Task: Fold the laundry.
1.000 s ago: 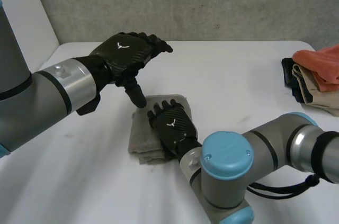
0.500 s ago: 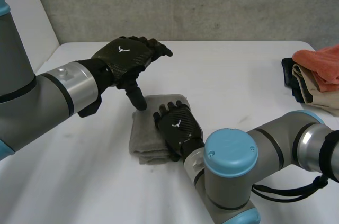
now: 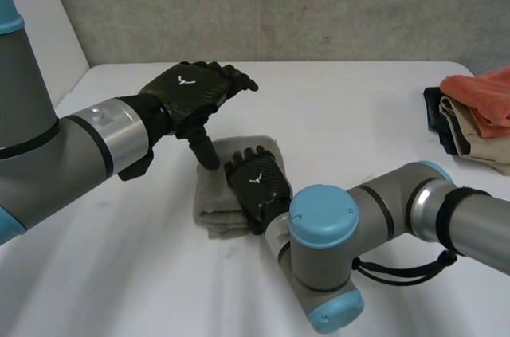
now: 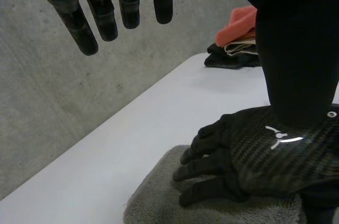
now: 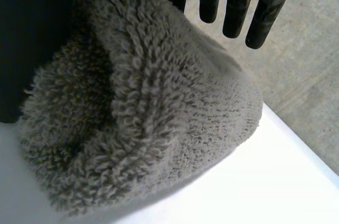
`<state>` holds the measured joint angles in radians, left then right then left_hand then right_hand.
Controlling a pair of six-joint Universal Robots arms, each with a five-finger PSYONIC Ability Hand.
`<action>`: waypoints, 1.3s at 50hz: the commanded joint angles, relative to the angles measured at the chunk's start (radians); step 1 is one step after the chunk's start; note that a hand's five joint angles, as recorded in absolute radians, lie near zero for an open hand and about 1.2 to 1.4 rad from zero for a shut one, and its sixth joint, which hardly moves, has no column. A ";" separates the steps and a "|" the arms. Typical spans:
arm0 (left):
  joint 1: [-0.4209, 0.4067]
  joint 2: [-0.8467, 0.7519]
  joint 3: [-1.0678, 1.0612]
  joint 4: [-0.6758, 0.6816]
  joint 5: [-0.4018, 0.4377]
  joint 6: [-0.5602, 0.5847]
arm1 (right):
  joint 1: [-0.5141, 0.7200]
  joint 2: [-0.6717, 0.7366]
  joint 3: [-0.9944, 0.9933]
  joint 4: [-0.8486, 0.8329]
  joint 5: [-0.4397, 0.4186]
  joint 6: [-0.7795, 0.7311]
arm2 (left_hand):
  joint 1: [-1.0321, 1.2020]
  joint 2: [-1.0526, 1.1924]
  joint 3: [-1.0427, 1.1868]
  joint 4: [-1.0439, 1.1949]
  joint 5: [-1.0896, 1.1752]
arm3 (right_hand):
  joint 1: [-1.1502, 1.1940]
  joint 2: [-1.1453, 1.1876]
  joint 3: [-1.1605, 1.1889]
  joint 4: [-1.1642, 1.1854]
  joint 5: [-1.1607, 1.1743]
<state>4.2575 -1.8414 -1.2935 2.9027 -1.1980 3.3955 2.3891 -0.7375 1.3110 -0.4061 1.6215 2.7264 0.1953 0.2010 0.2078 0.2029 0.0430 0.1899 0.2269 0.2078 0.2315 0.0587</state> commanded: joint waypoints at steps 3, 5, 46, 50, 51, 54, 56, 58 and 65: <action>0.001 0.001 -0.006 0.001 0.000 -0.001 | -0.001 0.052 -0.085 -0.003 -0.008 -0.001 | 0.015 0.010 0.003 0.008 -0.007 | 0.279 0.242 0.261 0.237 0.235; 0.001 0.001 -0.007 0.001 0.000 -0.001 | -0.002 0.055 -0.098 -0.007 -0.014 -0.001 | 0.012 0.007 0.000 0.005 -0.010 | 0.505 0.468 0.487 0.463 0.461; 0.018 0.018 -0.010 0.001 -0.002 -0.032 | -0.907 -0.117 -0.361 -0.206 -0.718 0.069 | 0.015 0.010 0.003 0.008 -0.007 | 1.206 1.169 1.188 1.165 1.163; 0.016 0.021 -0.003 0.001 -0.002 -0.033 | -0.987 -0.111 -0.404 -0.328 -0.732 0.266 | 0.018 0.012 0.006 0.011 -0.004 | 1.206 1.169 1.188 1.165 1.163; 0.016 0.021 -0.001 0.001 -0.002 -0.033 | -1.005 -0.103 -0.413 -0.377 -0.738 0.318 | 0.018 0.012 0.006 0.011 -0.004 | 1.206 1.169 1.188 1.165 1.163; 0.015 0.021 0.003 0.001 -0.003 -0.033 | -1.025 -0.088 -0.424 -0.433 -0.758 0.389 | 0.021 0.015 0.009 0.014 -0.001 | 1.206 1.169 1.188 1.165 1.163; 0.013 0.021 0.005 0.001 -0.003 -0.033 | -1.053 -0.065 -0.426 -0.467 -0.781 0.423 | 0.018 0.012 0.006 0.011 -0.004 | 1.206 1.169 1.188 1.165 1.163; 0.012 0.021 0.005 0.001 -0.003 -0.033 | -1.074 -0.046 -0.427 -0.468 -0.802 0.429 | 0.021 0.015 0.009 0.014 -0.001 | 1.206 1.169 1.188 1.165 1.163; 0.004 0.024 0.000 0.001 -0.006 -0.033 | -1.163 0.044 -0.407 -0.468 -0.919 0.438 | 0.021 0.015 0.009 0.014 -0.001 | 1.206 1.169 1.188 1.165 1.163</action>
<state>4.2667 -1.8194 -1.2889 2.9041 -1.2023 3.3620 1.2928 -0.7666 0.8829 -0.8787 0.7945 3.1657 0.1954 0.2010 0.2078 0.2029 0.0430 0.8854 1.1468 1.1448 1.1779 0.8963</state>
